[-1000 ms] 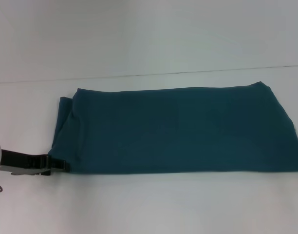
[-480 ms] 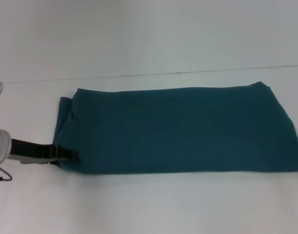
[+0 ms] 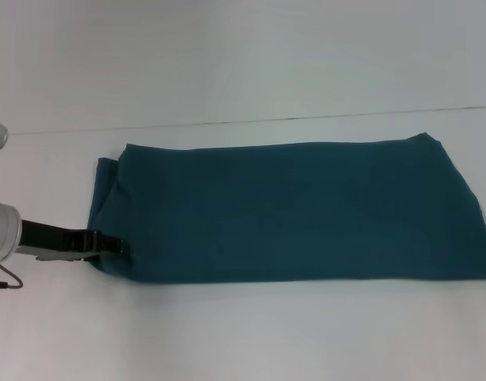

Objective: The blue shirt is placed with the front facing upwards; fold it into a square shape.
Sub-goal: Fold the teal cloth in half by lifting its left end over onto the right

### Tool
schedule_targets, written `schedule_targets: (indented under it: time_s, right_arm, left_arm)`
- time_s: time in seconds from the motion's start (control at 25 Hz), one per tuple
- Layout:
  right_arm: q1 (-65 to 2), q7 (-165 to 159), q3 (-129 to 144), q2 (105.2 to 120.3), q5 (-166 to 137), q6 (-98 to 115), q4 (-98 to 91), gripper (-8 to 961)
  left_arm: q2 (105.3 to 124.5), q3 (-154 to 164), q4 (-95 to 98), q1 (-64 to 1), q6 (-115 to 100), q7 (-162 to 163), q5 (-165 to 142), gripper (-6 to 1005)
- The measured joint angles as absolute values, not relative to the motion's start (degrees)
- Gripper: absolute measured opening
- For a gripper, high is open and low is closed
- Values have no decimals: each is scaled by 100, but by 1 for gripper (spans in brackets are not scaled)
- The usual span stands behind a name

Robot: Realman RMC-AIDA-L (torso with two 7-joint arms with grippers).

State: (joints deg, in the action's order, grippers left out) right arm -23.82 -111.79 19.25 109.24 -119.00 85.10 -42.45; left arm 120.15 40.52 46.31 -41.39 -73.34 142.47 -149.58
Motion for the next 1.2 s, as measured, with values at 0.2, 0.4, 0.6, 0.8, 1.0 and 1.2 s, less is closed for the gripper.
schedule_targets:
  time_s: [0.2,0.4,0.6,0.8,1.0,1.2]
  right_arm:
    - [-2382,-11179,1925,10931,-11900,8507,-4245,924]
    - [-2381,-11179,1925,10935,-11900,8492,-4245,924]
    - [-2375,-11179,1925,10952,-11900,8416,-4240,924]
    - [-2373,-11174,1925,10955,-11900,8402,-4234,925]
    - [-2373,-11174,1925,10953,-11900,8401,-4236,925]
    - [-2373,-11178,1925,10950,-11900,8371,-4226,925]
  left_arm:
    - [12015,4052,4632,-4150,-7248,14230,-14990,571]
    - [12012,4318,4632,-4136,-7089,14317,-15028,555]
    - [12015,4438,4638,-4140,-7065,14421,-15099,326]
    - [12015,4442,4695,-4147,-7075,14449,-15100,79]
    - [12015,4444,4763,-4109,-7081,14466,-15095,3]
    - [12035,4447,4958,-3940,-7168,14464,-15053,3]
